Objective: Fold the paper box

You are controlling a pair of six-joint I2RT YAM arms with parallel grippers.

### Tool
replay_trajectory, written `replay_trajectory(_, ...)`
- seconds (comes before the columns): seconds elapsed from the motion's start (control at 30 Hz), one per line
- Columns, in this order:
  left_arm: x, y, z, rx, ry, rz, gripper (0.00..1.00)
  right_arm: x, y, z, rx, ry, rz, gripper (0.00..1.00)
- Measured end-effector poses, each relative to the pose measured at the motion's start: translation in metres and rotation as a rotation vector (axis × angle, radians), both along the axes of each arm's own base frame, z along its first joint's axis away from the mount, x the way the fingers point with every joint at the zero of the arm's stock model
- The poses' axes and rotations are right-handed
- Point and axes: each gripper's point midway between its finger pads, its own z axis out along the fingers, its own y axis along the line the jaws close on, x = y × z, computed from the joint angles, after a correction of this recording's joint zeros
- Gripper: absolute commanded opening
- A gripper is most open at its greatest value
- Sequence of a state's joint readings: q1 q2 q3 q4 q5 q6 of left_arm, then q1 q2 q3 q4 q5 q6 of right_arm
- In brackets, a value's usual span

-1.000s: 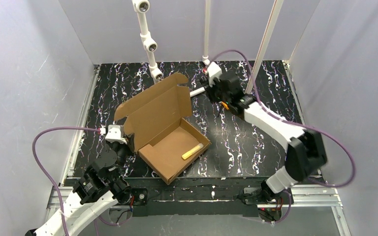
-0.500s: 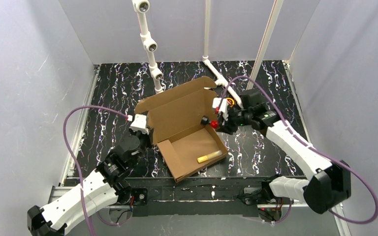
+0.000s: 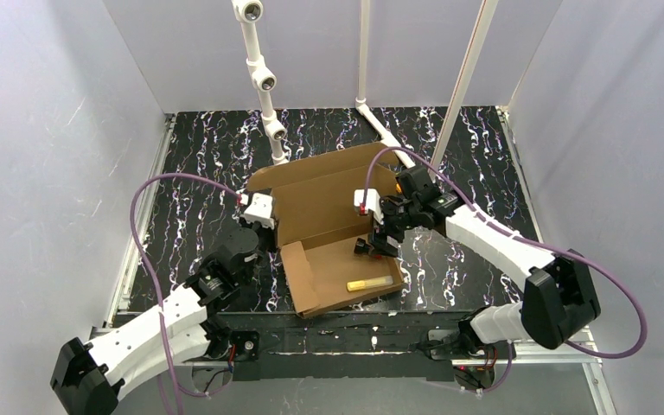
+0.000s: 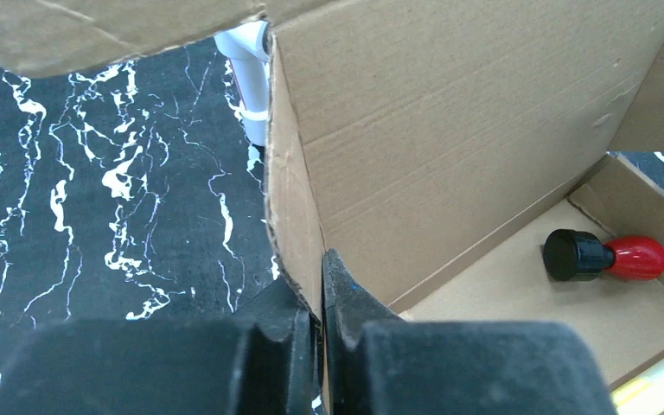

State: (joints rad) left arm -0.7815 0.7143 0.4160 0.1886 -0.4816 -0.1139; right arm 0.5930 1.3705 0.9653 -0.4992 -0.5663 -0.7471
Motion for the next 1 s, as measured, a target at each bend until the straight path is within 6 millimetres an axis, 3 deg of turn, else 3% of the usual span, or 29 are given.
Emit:
replay_trajectory(0.07, 0.002, -0.002, -0.003, 0.007, 0.012, -0.001, 0.15, -0.004, 0.0, 0.005, 0.018, -0.014, 0.017, 0.92)
replay_trajectory(0.23, 0.003, -0.007, -0.011, 0.01, 0.045, -0.013, 0.55, -0.012, -0.009, 0.009, 0.062, -0.005, 0.011, 0.91)
replay_trajectory(0.37, -0.002, -0.004, -0.006, -0.029, 0.085, 0.006, 0.75, 0.003, -0.027, 0.018, 0.118, 0.034, -0.091, 0.9)
replay_trajectory(0.47, -0.01, 0.002, 0.006, -0.07, 0.117, 0.023, 0.87, 0.02, -0.047, 0.033, 0.177, 0.02, -0.187, 0.97)
replay_trajectory(0.6, -0.03, 0.01, 0.022, -0.158, 0.146, 0.02, 0.93, 0.033, -0.061, 0.054, 0.238, -0.036, -0.274, 0.98)
replay_trajectory(0.73, -0.054, 0.019, 0.021, -0.233, 0.224, 0.017, 0.94, 0.046, -0.062, 0.06, 0.262, -0.041, -0.352, 0.98)
replay_trajectory(0.93, -0.099, 0.025, -0.001, -0.377, 0.407, 0.002, 0.95, 0.07, -0.061, 0.042, 0.273, 0.041, -0.487, 0.98)
replay_trajectory(1.0, -0.117, 0.028, -0.03, -0.404, 0.535, 0.044, 0.91, 0.084, -0.059, 0.027, 0.272, 0.089, -0.546, 0.98)
